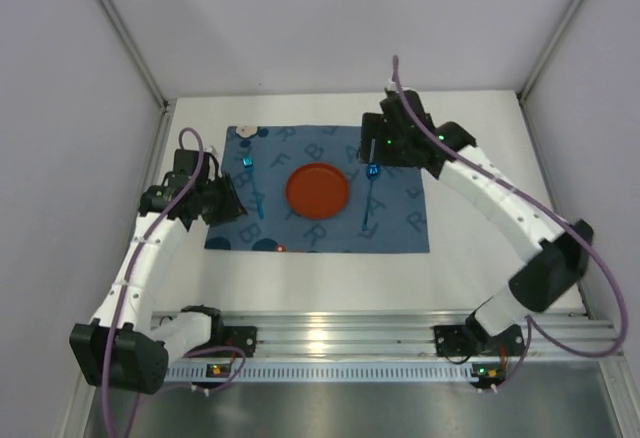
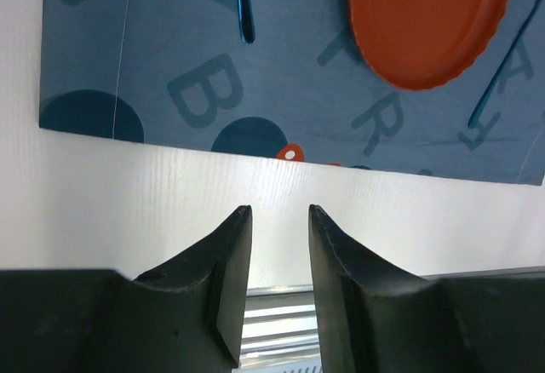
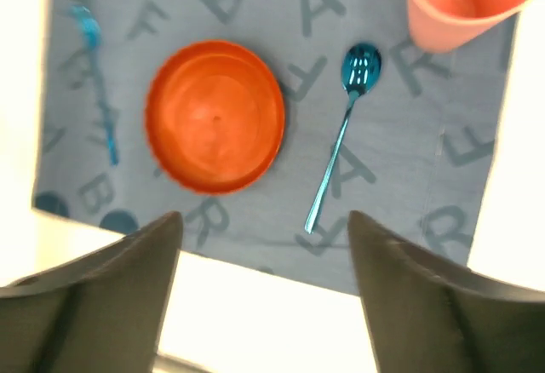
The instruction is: Set the dinner table for one person
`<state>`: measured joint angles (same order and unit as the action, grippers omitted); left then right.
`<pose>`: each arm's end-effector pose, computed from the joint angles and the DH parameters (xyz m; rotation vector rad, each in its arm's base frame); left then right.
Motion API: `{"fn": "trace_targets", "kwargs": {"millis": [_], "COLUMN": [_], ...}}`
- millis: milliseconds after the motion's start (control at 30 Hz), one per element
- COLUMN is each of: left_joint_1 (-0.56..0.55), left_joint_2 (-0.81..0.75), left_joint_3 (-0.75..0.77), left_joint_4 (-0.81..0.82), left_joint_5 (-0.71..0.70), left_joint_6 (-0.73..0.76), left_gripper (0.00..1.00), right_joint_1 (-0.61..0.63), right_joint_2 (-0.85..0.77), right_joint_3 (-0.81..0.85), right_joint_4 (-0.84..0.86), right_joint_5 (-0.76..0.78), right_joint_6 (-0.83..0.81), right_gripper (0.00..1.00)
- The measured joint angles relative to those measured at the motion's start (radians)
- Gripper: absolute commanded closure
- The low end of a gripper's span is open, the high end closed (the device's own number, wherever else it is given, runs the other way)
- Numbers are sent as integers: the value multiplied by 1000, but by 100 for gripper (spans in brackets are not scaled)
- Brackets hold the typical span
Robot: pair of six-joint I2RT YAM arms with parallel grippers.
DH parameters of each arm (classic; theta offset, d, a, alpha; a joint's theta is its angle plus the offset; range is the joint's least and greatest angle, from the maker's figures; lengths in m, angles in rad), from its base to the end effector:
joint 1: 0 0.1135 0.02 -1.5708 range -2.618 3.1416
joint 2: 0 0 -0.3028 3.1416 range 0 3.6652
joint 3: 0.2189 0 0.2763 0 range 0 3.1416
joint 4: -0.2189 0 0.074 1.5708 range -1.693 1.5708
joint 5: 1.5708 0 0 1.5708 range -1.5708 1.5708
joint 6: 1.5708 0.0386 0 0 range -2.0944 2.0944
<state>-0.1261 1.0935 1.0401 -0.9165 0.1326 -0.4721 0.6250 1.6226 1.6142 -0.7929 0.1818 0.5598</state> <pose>0.2145 -0.0323 0.3354 -0.3914 2.5477 -0.3988 0.3153 0.2189 0.3932 0.0103 2.3845 0.3586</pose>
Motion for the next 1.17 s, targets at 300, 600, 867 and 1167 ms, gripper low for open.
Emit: {"fn": "trace_targets", "kwargs": {"millis": [300,600,867,1167], "left_joint_1": [-1,-3,-4,-5], "left_joint_2": [-6,-303,-605,-602], "left_joint_3": [51,-177,-526,-558], "left_joint_4": [49,332,663,783], "left_joint_5": [-37,-199,-282,-346], "left_joint_6": [23,52,251,338], "left_gripper": [14,17,2,1], "right_joint_1": [12,14,14,14], "right_joint_2": [-753,-1203,-1228,-1205], "right_joint_3": [-560,-926,-879,-879], "right_joint_4": [126,93,51,18], "right_joint_5": [-26,-114,-105,-105], "right_joint_6": [-40,106,108,59], "right_gripper": [0,0,0,0]}}
